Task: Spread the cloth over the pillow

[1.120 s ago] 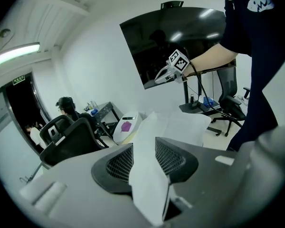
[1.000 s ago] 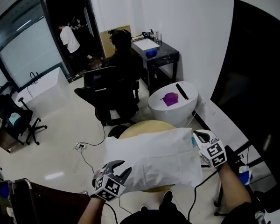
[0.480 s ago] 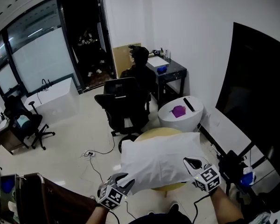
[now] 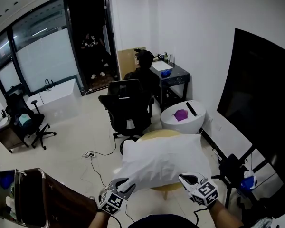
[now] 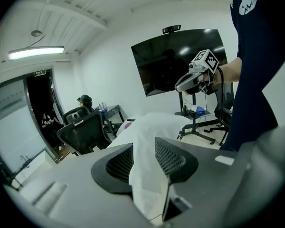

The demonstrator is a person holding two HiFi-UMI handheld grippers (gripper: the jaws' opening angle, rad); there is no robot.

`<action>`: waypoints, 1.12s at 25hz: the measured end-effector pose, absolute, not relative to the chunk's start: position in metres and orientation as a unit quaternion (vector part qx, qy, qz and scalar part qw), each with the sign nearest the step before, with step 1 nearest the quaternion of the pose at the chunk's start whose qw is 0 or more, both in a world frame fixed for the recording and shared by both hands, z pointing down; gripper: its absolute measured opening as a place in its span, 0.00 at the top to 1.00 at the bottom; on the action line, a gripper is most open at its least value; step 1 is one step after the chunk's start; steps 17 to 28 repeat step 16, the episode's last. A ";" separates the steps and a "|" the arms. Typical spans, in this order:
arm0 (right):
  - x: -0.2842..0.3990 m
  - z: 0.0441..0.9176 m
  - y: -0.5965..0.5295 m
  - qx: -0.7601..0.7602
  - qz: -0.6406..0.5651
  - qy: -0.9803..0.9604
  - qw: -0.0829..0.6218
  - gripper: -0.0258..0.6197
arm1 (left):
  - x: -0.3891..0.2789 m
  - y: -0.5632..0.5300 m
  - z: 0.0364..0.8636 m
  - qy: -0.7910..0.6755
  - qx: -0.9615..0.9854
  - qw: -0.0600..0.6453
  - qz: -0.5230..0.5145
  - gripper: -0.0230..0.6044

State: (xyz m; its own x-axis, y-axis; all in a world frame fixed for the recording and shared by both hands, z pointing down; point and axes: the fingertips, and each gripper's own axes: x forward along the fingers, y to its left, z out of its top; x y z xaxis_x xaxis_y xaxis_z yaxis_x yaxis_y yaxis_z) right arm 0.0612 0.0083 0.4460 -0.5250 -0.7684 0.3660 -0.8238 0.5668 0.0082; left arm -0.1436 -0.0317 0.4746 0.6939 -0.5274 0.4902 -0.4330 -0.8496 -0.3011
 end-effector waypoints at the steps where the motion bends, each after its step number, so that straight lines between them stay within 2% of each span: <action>1: 0.062 0.446 0.012 0.458 0.084 -0.869 0.166 0.95 | -0.143 -0.030 0.475 0.261 -0.916 0.081 -0.292 0.75; 28: 0.065 0.446 0.030 0.463 0.081 -0.869 0.156 0.95 | -0.154 -0.013 0.478 0.273 -0.911 0.082 -0.296 0.75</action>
